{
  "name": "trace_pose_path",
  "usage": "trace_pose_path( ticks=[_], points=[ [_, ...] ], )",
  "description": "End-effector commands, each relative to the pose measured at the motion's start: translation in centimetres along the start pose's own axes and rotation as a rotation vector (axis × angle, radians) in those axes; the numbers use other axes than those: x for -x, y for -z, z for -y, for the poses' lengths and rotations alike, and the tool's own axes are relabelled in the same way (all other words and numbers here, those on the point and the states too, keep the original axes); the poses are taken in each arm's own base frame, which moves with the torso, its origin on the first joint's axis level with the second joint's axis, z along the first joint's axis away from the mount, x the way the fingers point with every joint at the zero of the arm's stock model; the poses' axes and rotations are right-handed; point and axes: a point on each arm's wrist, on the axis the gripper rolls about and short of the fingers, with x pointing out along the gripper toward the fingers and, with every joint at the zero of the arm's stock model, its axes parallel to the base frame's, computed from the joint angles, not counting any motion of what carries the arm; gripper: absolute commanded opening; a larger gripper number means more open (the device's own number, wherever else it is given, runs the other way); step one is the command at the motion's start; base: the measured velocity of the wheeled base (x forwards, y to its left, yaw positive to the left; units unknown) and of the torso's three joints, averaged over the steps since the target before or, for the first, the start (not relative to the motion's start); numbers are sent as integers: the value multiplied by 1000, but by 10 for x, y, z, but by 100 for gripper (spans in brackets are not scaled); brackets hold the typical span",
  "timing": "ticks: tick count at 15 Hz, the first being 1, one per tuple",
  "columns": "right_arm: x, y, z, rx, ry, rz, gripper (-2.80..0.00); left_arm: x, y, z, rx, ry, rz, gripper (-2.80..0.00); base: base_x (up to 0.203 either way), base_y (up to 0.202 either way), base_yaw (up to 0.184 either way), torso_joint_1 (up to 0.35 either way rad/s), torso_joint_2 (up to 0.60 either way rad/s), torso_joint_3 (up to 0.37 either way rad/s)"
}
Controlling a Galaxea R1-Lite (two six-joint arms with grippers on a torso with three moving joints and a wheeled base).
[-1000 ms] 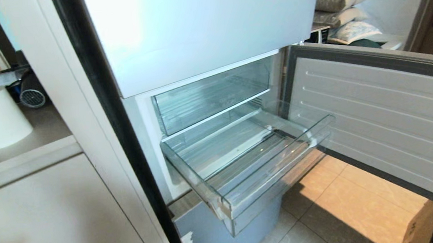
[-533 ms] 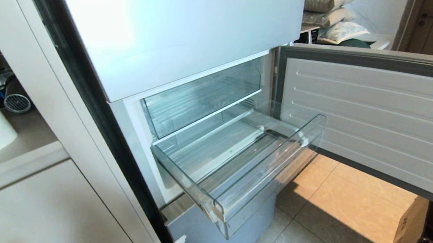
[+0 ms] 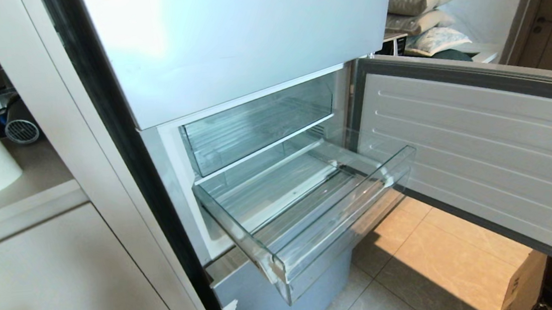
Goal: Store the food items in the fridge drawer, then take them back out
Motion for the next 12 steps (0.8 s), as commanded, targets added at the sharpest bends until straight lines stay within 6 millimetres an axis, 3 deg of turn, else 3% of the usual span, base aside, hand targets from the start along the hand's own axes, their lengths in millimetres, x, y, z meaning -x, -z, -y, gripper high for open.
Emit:
trace_pose_path(
  ticks=[1, 5, 6, 12],
  points=[
    [-34, -13, 21, -72, 162, -69, -280, 0, 0, 0, 0, 0, 0, -280, 0, 0, 0, 0, 0, 0],
    [-61, -26, 48, -80, 262, -33, -280, 0, 0, 0, 0, 0, 0, -280, 0, 0, 0, 0, 0, 0],
    [-67, -26, 53, -84, 278, -36, 0, 0, 0, 0, 0, 0, 0, -280, 0, 0, 0, 0, 0, 0],
    [-89, -28, 77, -100, 341, -69, 0, 0, 0, 0, 0, -1, 0, -280, 0, 0, 0, 0, 0, 0]
  ],
)
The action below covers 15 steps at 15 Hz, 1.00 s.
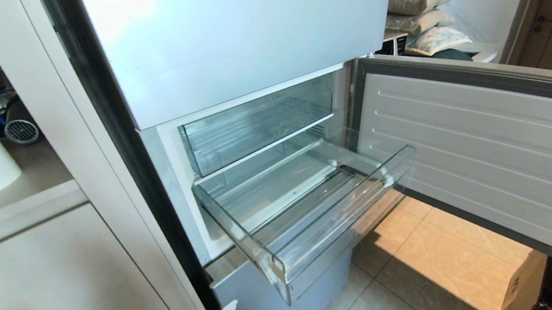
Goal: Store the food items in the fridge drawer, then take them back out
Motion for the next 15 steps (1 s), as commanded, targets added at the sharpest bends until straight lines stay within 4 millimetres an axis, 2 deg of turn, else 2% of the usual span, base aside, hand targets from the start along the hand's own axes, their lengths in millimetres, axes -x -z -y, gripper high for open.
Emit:
trace_pose_path(
  ticks=[1, 9, 15],
  points=[
    [-17, -1, 5, -1, 18, -42, 0, 0, 0, 0, 0, 0, 0, -280, 0, 0, 0, 0, 0, 0],
    [-99, -42, 12, 42, -10, 37, 0, 0, 0, 0, 0, 0, 0, -280, 0, 0, 0, 0, 0, 0],
    [-137, -52, 14, 82, -74, 57, 0, 0, 0, 0, 0, 0, 0, -280, 0, 0, 0, 0, 0, 0]
  ],
)
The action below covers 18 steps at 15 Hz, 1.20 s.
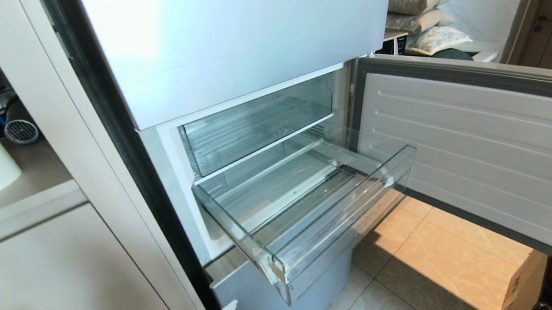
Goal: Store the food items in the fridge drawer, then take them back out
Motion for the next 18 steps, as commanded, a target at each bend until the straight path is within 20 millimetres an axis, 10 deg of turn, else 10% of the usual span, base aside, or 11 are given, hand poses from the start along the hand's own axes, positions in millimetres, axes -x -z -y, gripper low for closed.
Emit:
trace_pose_path(
  ticks=[1, 18],
  points=[
    [-19, 6, 4, -7, -9, -25, 0, 0, 0, 0, 0, 0, 0, -280, 0, 0, 0, 0, 0, 0],
    [-85, 21, 9, -6, -33, -62, 0, 0, 0, 0, 0, 0, 1, -280, 0, 0, 0, 0, 0, 0]
  ],
)
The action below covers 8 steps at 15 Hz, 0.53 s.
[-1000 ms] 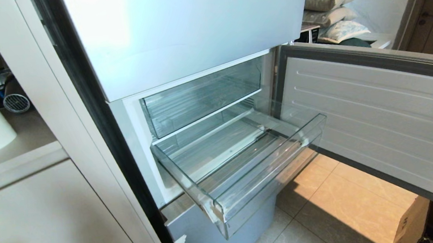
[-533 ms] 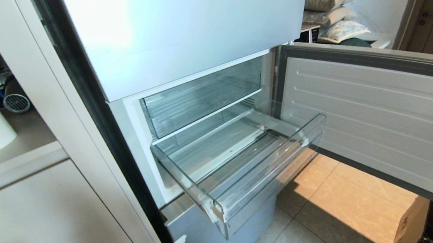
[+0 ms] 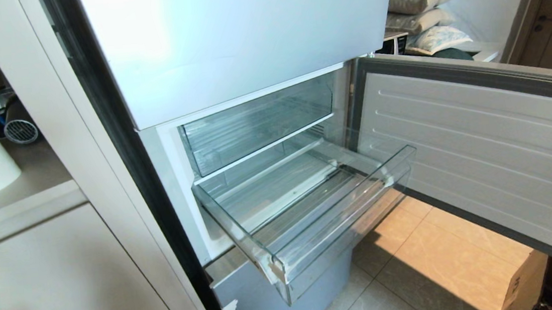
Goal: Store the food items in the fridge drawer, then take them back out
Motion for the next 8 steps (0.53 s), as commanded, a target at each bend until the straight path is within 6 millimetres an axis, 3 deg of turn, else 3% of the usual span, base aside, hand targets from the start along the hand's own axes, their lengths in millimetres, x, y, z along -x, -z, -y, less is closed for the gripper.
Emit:
trace_pose_path(
  ticks=[1, 8],
  points=[
    [-7, 5, -3, 1, -11, -11, 0, 0, 0, 0, 0, 0, 0, -280, 0, 0, 0, 0, 0, 0],
    [-13, 11, -4, 2, -17, -30, 0, 0, 0, 0, 0, 0, 0, -280, 0, 0, 0, 0, 0, 0]
  ],
)
